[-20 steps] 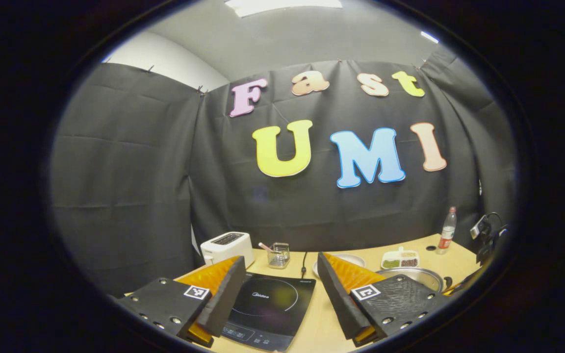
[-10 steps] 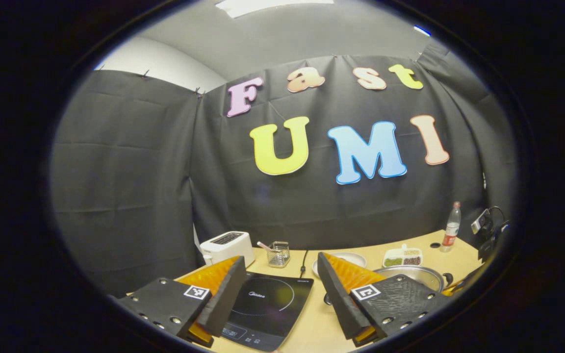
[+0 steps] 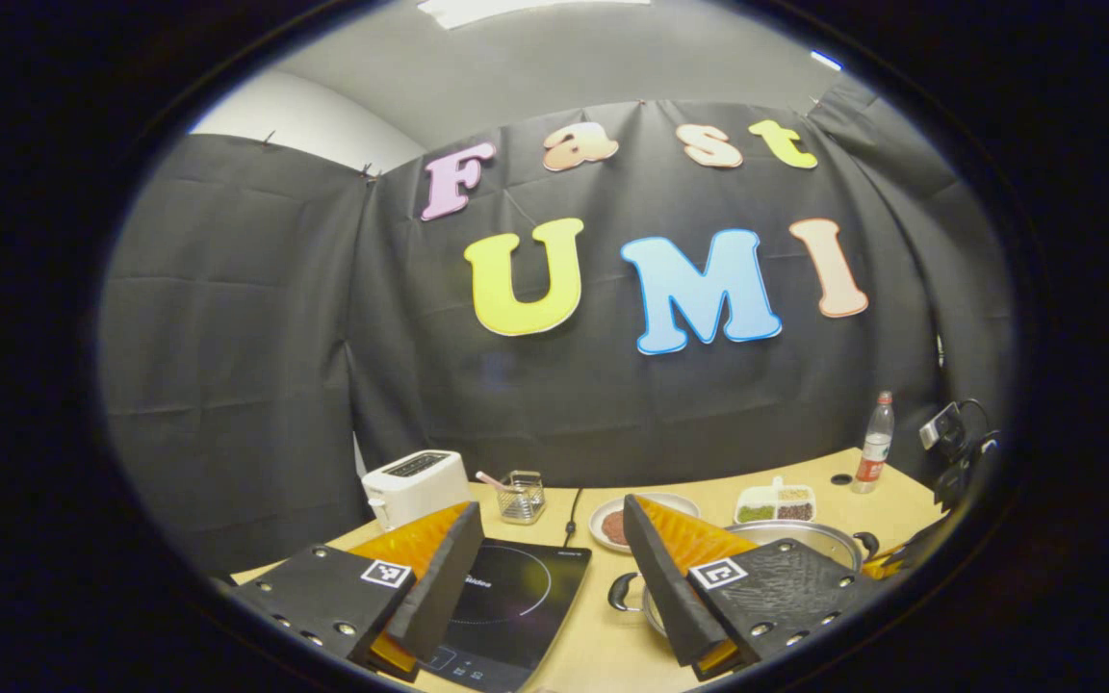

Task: First push the handle of the pot to place it horizontally, then grasp the pot with both hands and set it on the induction cooktop.

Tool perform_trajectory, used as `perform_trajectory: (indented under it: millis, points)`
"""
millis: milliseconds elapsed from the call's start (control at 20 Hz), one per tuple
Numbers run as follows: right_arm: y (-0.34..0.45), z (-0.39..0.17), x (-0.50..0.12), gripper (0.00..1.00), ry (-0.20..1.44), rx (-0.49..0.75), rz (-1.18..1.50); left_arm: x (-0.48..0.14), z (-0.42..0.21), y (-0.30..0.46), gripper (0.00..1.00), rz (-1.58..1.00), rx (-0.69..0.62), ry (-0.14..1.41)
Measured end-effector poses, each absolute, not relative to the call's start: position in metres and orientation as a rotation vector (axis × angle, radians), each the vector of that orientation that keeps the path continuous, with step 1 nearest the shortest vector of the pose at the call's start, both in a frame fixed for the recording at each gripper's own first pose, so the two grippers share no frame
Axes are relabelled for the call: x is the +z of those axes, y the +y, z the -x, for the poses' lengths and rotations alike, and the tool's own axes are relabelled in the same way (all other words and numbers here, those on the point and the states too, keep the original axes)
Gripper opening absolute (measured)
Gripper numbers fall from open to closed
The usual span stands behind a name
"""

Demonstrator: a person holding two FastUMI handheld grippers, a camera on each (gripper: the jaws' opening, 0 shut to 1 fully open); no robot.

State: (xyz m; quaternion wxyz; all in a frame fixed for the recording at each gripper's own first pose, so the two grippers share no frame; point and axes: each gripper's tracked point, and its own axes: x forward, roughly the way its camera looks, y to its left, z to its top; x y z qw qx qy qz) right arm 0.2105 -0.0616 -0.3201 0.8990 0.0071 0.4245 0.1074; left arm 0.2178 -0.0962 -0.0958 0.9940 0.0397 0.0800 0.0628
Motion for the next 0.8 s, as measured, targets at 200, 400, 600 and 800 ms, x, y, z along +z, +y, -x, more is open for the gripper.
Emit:
perform_trajectory:
  millis: [200,400,600,800]
  points:
    - [-0.067,-0.207,-0.308,0.03,0.862,0.177,-0.006,-0.111,-0.234,-0.099,0.87,-0.063,0.077,0.185]
    - [-0.078,-0.218,-0.255,0.12,0.693,0.102,-0.024,-0.123,-0.248,-0.102,0.87,-0.056,0.018,0.203]
    - [-0.079,-0.234,-0.212,1.00,0.576,0.038,-0.098,-0.132,-0.264,-0.106,0.87,-0.057,-0.042,0.212]
    - [-0.075,-0.247,-0.199,0.98,0.529,0.008,-0.119,-0.152,-0.277,-0.118,0.89,-0.039,-0.114,0.260]
